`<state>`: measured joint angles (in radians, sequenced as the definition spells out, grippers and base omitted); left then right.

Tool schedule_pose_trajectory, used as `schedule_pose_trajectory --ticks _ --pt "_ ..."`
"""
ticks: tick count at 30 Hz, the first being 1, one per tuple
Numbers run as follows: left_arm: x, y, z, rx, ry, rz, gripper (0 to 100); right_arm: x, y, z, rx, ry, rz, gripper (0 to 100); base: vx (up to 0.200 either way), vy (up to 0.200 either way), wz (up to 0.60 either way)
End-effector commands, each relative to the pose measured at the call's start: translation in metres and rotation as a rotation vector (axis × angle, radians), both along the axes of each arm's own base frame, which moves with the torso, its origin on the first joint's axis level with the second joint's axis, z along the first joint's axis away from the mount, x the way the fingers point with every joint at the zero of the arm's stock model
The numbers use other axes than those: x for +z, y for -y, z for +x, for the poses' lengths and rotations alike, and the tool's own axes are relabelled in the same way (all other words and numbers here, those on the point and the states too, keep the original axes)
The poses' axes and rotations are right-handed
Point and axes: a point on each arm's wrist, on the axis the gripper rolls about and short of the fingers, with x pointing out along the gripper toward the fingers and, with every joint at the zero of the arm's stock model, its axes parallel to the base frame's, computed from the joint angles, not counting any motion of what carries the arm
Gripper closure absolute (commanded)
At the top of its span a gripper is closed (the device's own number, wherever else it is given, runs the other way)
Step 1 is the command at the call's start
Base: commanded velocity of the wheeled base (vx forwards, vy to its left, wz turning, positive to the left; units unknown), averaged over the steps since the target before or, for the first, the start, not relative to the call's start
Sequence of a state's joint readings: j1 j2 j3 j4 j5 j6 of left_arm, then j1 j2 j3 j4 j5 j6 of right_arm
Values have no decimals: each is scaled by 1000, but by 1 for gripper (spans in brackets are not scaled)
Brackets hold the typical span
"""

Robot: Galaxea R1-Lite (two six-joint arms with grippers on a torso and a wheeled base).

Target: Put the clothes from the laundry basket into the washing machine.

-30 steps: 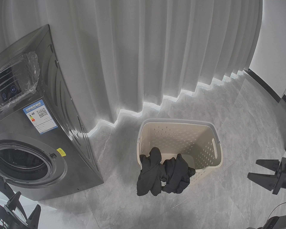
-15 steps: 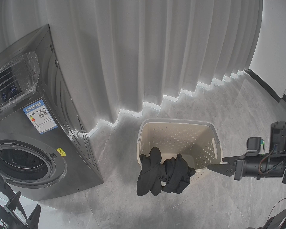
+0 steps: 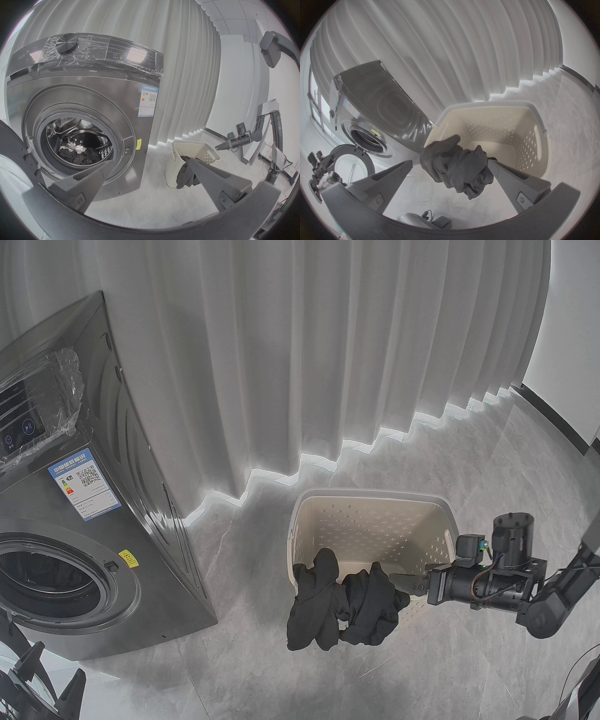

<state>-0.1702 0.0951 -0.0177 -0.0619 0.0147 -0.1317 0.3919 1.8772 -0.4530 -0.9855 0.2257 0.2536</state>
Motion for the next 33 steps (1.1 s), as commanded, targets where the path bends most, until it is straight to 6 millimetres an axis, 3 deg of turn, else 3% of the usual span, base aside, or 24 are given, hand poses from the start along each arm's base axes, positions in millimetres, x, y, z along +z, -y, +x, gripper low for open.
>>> schedule_pose_trajectory --ticks 1,11,19,33 --pt "-4 0 1 1 -15 2 0 -50 -7 19 -16 -108 -55 0 0 0 0" --pt "-4 0 1 1 -16 4 0 -65 -17 44 -21 -103 -50 0 0 0 0" --pt "-4 0 1 5 -15 4 0 -90 -21 70 -36 -118 -57 0 0 0 0" --pt "-4 0 1 5 -15 4 0 -105 -33 86 -34 -106 -67 0 0 0 0"
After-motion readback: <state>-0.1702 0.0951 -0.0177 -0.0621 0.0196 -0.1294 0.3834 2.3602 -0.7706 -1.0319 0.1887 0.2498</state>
